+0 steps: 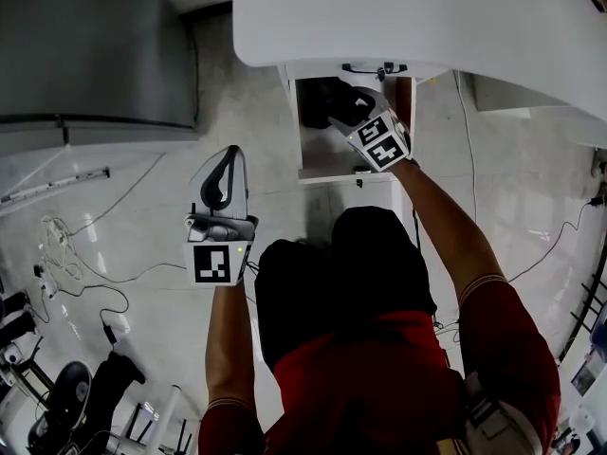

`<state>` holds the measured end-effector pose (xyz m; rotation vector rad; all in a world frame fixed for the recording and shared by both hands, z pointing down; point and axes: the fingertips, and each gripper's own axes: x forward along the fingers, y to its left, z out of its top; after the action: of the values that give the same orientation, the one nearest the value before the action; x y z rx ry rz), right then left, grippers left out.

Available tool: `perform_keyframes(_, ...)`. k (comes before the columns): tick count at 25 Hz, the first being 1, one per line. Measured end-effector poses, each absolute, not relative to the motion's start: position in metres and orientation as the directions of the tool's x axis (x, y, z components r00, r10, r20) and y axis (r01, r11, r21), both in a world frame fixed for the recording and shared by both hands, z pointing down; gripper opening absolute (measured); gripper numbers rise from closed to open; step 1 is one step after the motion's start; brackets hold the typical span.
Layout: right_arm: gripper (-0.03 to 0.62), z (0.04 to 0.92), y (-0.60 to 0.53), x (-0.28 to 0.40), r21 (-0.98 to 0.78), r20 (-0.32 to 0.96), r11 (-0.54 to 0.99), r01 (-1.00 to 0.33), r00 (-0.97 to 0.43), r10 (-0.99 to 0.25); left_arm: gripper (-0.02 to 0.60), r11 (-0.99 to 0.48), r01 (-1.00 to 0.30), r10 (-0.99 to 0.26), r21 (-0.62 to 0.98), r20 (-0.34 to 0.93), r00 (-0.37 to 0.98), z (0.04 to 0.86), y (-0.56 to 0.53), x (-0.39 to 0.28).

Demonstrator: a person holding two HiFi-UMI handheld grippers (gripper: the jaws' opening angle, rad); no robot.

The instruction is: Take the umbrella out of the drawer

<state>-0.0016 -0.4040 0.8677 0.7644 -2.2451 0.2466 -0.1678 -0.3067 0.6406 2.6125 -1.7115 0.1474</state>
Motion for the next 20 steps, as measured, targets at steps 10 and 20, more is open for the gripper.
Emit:
perform_keyframes(10,0.393,0.942,-0.425,-0.010,0.045,0.753,0.808,-0.587,-0.511,-0.414,0.006,-0.391,-0.919,-0.919,-0.051,0.082,0.386,0.690,-0.302,-0.179)
perform_keyframes(20,0.320,0.961,-0.435,-0.010,0.112,0.788,0.801,-0.588,-0.439,-0.432,0.006,-0.372,-0.926,-0.925,-0.061,0.105,0.365,0.696,-0.287,-0.194)
